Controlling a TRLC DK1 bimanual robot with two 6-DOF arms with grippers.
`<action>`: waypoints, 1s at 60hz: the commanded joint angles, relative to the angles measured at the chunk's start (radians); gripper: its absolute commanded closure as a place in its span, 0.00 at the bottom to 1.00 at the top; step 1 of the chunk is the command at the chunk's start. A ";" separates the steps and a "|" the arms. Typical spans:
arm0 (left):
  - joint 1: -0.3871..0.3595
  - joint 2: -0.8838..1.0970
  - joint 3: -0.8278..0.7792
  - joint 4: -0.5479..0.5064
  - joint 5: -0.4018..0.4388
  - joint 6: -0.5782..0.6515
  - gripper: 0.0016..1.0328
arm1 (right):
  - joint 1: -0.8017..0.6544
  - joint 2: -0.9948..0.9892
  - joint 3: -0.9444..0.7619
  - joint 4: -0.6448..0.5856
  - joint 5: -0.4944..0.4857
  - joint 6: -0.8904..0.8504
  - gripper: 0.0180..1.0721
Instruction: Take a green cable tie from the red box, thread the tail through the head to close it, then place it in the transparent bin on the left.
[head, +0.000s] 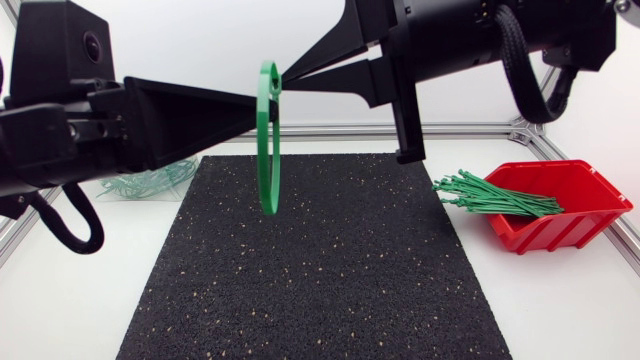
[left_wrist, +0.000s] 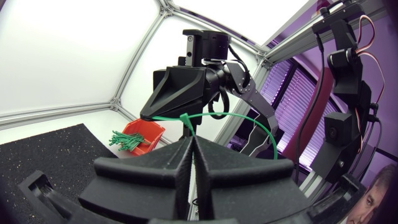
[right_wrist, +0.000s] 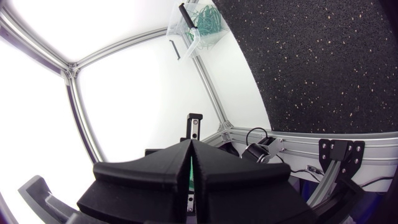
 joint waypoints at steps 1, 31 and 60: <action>0.000 -0.024 -0.015 0.012 0.022 0.013 0.97 | -0.007 0.038 -0.038 0.004 0.020 -0.022 0.94; 0.000 -0.025 -0.012 0.012 0.022 0.012 0.97 | 0.013 0.102 -0.124 0.030 0.058 -0.051 0.94; 0.028 -0.008 -0.002 -0.024 0.016 0.041 0.97 | 0.021 0.069 -0.046 -0.030 0.081 -0.137 0.81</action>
